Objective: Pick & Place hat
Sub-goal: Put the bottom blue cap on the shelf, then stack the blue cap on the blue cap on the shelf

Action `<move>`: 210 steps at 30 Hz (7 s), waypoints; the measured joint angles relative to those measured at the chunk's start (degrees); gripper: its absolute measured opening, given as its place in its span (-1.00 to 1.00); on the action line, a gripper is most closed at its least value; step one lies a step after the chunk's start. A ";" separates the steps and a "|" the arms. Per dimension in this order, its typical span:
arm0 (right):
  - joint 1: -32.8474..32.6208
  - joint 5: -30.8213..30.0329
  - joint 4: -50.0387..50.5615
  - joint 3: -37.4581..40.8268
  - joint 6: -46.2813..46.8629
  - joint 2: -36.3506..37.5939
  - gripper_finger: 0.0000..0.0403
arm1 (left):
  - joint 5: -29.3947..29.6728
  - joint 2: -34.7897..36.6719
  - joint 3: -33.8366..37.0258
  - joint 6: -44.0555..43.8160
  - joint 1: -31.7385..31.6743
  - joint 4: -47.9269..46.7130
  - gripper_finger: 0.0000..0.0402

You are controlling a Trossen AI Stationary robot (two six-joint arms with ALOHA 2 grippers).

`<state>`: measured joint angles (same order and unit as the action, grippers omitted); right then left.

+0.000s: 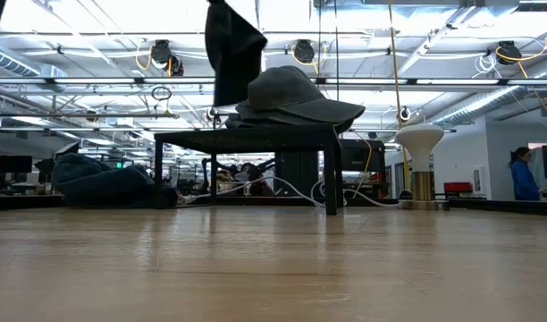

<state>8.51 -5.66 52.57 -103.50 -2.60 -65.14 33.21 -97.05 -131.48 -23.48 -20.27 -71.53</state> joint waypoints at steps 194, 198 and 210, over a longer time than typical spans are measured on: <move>0.02 -0.27 7.86 10.19 -10.75 -5.91 -0.30 | -18.52 -2.11 44.85 -9.86 -41.43 -11.06 -0.08; 0.02 -0.19 7.24 12.18 -11.84 -5.92 -0.30 | -18.25 -2.01 46.97 -10.81 -41.04 -8.61 -0.08; 0.02 -0.08 4.29 14.40 -13.38 -5.53 -0.30 | -20.81 -2.11 55.07 -13.66 -40.92 -0.70 -0.08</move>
<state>8.54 -5.74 56.86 -89.10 -15.98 -70.67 12.40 -99.15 -76.41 -37.15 -61.19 -72.23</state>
